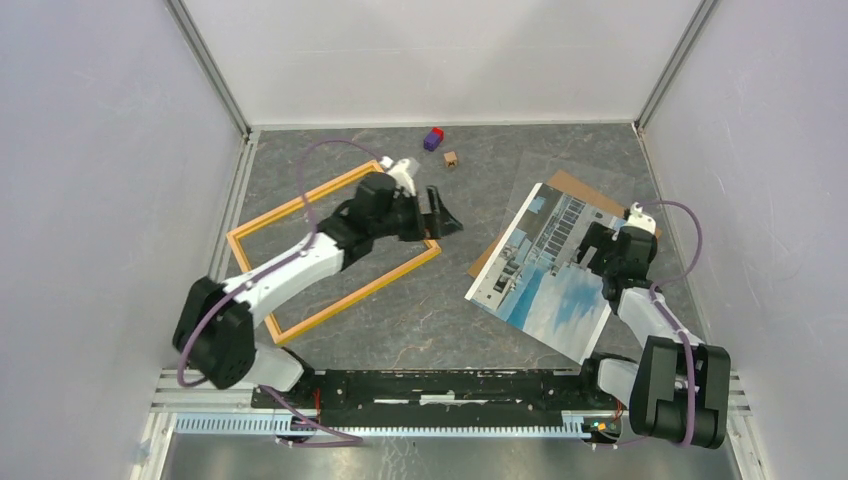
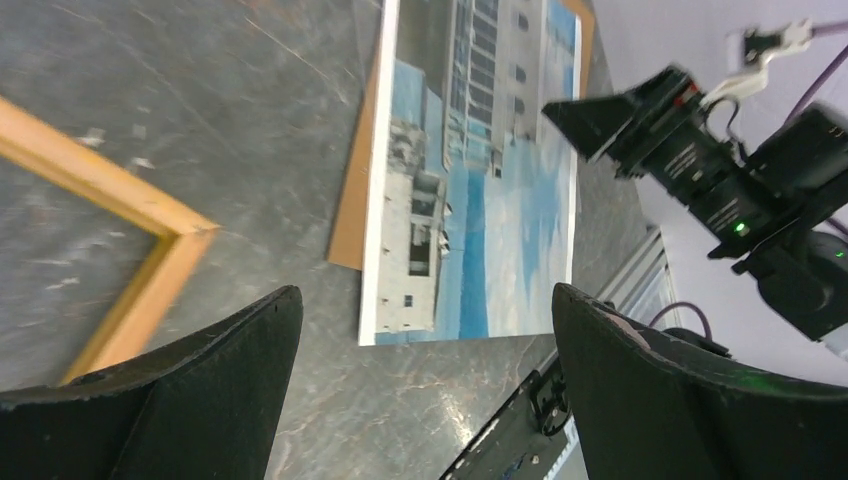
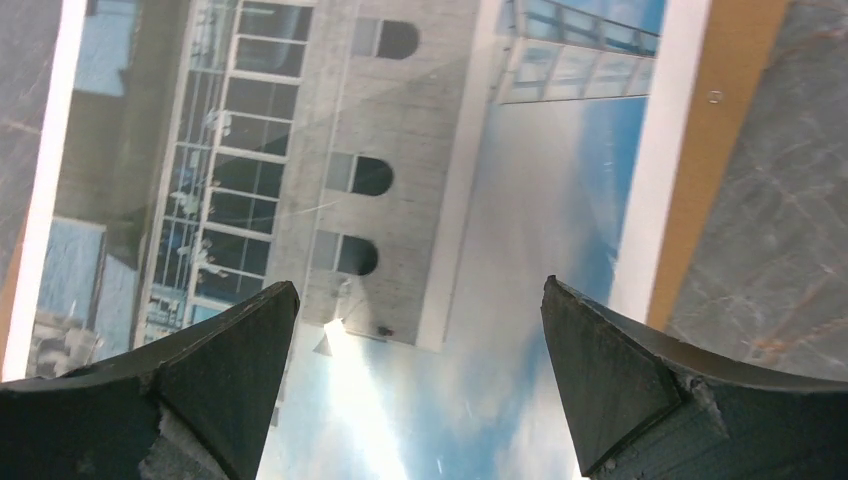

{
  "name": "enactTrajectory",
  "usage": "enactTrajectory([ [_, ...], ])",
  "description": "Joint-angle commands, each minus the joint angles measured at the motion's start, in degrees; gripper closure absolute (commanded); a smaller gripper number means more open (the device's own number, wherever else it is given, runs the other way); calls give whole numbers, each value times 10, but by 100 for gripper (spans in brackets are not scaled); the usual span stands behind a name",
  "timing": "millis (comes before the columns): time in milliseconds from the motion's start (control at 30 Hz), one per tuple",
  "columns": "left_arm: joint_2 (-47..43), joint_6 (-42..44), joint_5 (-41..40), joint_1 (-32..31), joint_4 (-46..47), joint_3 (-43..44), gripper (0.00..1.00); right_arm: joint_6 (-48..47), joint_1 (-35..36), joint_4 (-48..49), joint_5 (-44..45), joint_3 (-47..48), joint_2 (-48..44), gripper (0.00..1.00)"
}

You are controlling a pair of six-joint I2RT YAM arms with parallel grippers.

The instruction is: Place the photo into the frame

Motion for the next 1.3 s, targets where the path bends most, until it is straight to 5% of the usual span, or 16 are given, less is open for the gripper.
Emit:
enactTrajectory([
  [0,79,-58,-67,-72,63,65,0,9,-30,6,14,22,-6,2],
  [433,349,-53,6,-154,44,300,0,-10,-183,20,-60,25,26,2],
  [1267,481,-139,-17,-155,-36,355,0,30,-199,-11,-144,-91,-29,2],
])
